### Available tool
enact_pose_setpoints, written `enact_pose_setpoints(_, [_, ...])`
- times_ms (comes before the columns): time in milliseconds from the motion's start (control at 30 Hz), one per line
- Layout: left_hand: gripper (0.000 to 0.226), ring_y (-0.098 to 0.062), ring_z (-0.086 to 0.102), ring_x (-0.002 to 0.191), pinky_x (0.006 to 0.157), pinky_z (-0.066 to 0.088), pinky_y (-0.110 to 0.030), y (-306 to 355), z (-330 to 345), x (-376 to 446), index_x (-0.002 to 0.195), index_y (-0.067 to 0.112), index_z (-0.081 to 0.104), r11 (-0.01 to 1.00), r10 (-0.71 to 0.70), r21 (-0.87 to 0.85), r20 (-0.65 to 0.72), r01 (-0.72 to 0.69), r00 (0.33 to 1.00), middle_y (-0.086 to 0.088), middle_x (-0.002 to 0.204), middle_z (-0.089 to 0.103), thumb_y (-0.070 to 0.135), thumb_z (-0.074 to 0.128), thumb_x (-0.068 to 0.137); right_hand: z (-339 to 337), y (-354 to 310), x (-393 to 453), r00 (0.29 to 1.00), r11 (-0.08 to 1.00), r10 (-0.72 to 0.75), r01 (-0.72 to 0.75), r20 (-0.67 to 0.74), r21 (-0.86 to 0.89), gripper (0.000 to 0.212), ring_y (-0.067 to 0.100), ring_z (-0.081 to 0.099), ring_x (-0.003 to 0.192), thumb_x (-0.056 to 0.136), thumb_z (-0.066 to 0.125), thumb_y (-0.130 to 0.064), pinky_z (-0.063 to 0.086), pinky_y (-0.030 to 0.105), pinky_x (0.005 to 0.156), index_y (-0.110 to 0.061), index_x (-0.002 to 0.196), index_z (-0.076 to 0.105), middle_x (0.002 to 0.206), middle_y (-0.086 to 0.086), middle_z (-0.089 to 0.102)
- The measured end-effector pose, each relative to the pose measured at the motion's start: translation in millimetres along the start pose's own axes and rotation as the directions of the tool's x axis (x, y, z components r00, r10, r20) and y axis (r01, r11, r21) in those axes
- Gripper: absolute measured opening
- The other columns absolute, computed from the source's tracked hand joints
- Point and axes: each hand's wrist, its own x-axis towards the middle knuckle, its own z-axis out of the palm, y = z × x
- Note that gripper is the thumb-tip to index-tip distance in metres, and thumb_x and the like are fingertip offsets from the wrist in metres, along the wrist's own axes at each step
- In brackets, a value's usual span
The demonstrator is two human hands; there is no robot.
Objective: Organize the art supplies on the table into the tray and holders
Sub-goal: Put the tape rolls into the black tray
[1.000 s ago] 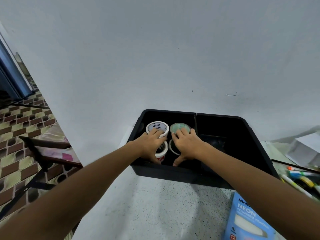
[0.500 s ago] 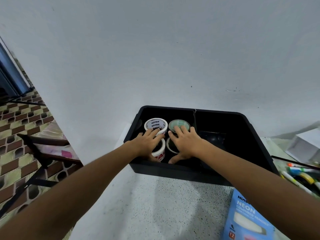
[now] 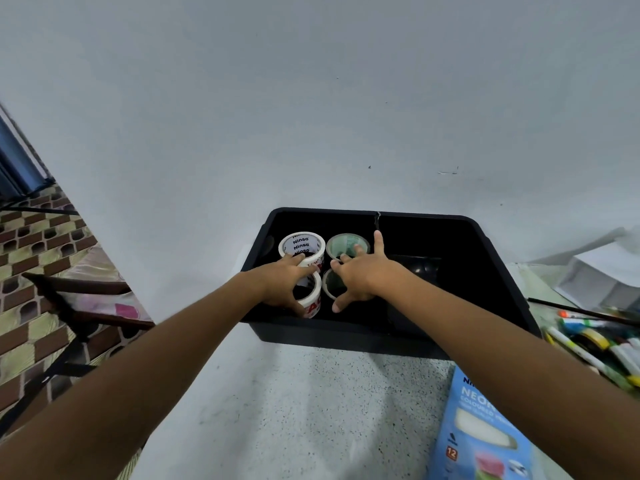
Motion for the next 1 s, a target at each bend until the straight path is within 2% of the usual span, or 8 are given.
enact_pose_setpoints(133, [0.097, -0.024, 0.012, 0.147, 0.119, 0.019, -0.036, 6, -6, -8, 0.153, 0.026, 0.02, 0.989, 0.01, -0.145, -0.029, -0.014, 1.0, -0.01, 0.16, 0.01, 0.042, 0.076, 0.075, 4, 7, -19, 0.993, 0.984, -0.041, 0.06, -0.115, 0.168, 0.093, 0.033, 0.001, 0.148, 0.083, 0.05, -0.07, -0.015, 0.07, 0.104, -0.021, 0.154, 0.015, 0.16, 0.009, 0.017])
enact_pose_setpoints(267, [0.071, -0.017, 0.021, 0.145, 0.114, 0.018, -0.027, 47, -17, -34, 0.15, 0.021, 0.031, 0.948, 0.125, -0.251, -0.27, -0.195, 0.955, -0.005, 0.157, 0.026, 0.046, 0.061, 0.09, 26, 27, -62, 0.923, 0.904, 0.036, 0.133, -0.384, 0.405, 0.075, 0.026, 0.003, 0.149, 0.093, 0.038, -0.063, -0.008, 0.059, 0.116, -0.021, 0.153, 0.02, 0.16, 0.008, 0.018])
enact_pose_setpoints(367, [0.085, -0.017, 0.014, 0.147, 0.12, 0.01, -0.044, 88, -14, -52, 0.149, 0.029, 0.031, 0.954, 0.179, -0.172, -0.335, -0.247, 0.925, -0.001, 0.158, 0.024, 0.076, 0.033, 0.079, 53, 47, -100, 0.913, 0.89, 0.101, 0.094, -0.396, 0.445, 0.072, 0.022, -0.001, 0.149, 0.095, 0.029, -0.062, -0.004, 0.051, 0.119, -0.023, 0.154, 0.017, 0.161, 0.005, 0.014])
enact_pose_setpoints(500, [0.083, -0.019, -0.001, 0.149, 0.118, -0.004, -0.056, 129, 10, -52, 0.151, 0.035, 0.023, 0.967, 0.24, 0.012, -0.397, -0.256, 0.886, -0.001, 0.161, 0.014, 0.078, 0.013, 0.081, 97, 68, -138, 0.93, 0.888, 0.18, -0.014, -0.319, 0.46, 0.076, 0.021, -0.001, 0.149, 0.092, 0.016, -0.069, -0.002, 0.047, 0.12, -0.026, 0.154, 0.014, 0.161, 0.004, 0.014])
enact_pose_setpoints(600, [0.078, -0.025, 0.001, 0.149, 0.116, 0.0, -0.061, 145, 28, -46, 0.151, 0.032, 0.023, 0.963, 0.266, 0.148, -0.434, -0.223, 0.861, -0.006, 0.161, 0.016, 0.073, 0.002, 0.088, 123, 75, -153, 0.923, 0.901, 0.218, -0.066, -0.316, 0.429, 0.094, 0.022, 0.002, 0.149, 0.077, -0.003, -0.079, 0.0, 0.046, 0.12, -0.028, 0.154, 0.015, 0.161, 0.005, 0.017])
enact_pose_setpoints(700, [0.076, -0.031, 0.021, 0.146, 0.113, 0.016, -0.063, 147, 33, -42, 0.148, 0.026, 0.035, 0.958, 0.269, 0.212, -0.43, -0.193, 0.862, -0.011, 0.154, 0.034, 0.07, 0.006, 0.093, 136, 75, -151, 0.889, 0.918, 0.231, -0.066, -0.395, 0.39, 0.101, 0.025, 0.018, 0.147, 0.074, -0.015, -0.077, 0.01, 0.045, 0.119, -0.026, 0.151, 0.028, 0.155, 0.007, 0.034])
enact_pose_setpoints(833, [0.068, -0.033, 0.039, 0.137, 0.107, 0.03, -0.064, 150, 32, -45, 0.139, 0.017, 0.05, 0.946, 0.308, 0.24, -0.465, -0.216, 0.83, -0.013, 0.142, 0.05, 0.063, 0.021, 0.097, 145, 76, -152, 0.799, 0.896, 0.21, 0.074, -0.564, 0.438, 0.078, 0.027, 0.053, 0.126, 0.093, 0.016, -0.068, 0.038, 0.043, 0.107, -0.016, 0.132, 0.058, 0.129, 0.009, 0.063])
enact_pose_setpoints(1000, [0.068, -0.031, 0.032, 0.14, 0.11, 0.025, -0.064, 175, 38, -52, 0.14, 0.016, 0.048, 0.965, 0.259, 0.11, -0.547, -0.238, 0.796, -0.012, 0.145, 0.045, 0.062, 0.022, 0.096, 153, 89, -169, 0.735, 0.805, 0.15, 0.297, -0.661, 0.514, 0.055, 0.023, 0.051, 0.126, 0.095, 0.042, -0.048, 0.033, 0.038, 0.11, -0.012, 0.135, 0.055, 0.133, 0.008, 0.059])
